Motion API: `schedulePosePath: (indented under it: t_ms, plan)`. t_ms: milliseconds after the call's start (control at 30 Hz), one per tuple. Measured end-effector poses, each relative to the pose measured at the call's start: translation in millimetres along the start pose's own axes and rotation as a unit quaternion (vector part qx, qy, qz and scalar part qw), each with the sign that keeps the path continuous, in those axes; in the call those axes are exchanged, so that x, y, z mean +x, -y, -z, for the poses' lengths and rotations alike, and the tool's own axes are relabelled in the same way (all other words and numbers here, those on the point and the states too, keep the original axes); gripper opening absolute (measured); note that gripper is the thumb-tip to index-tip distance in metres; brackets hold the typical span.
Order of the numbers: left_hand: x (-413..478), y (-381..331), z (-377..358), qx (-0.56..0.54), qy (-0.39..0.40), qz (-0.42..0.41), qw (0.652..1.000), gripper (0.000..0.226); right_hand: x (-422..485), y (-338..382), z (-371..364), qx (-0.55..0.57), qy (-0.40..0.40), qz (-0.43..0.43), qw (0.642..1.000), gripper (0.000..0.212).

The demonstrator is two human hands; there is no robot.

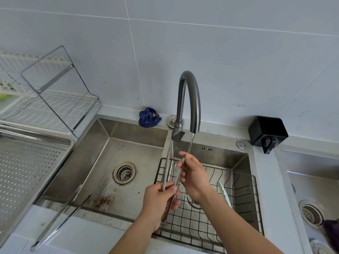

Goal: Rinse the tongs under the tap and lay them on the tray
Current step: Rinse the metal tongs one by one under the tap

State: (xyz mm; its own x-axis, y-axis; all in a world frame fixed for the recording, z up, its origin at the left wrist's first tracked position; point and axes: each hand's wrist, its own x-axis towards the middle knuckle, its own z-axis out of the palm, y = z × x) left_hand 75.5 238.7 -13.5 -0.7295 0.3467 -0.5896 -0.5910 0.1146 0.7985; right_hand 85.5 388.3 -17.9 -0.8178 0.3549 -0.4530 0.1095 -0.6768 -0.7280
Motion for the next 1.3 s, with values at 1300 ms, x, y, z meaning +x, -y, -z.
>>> schedulePosePath:
  t_ms: [1300]
  plan:
    - [26.9,-29.2,-55.7,-0.03,0.06,0.053,0.996,0.037,-23.9,42.7,-9.3,-0.185,-0.027,0.073,0.98,0.048]
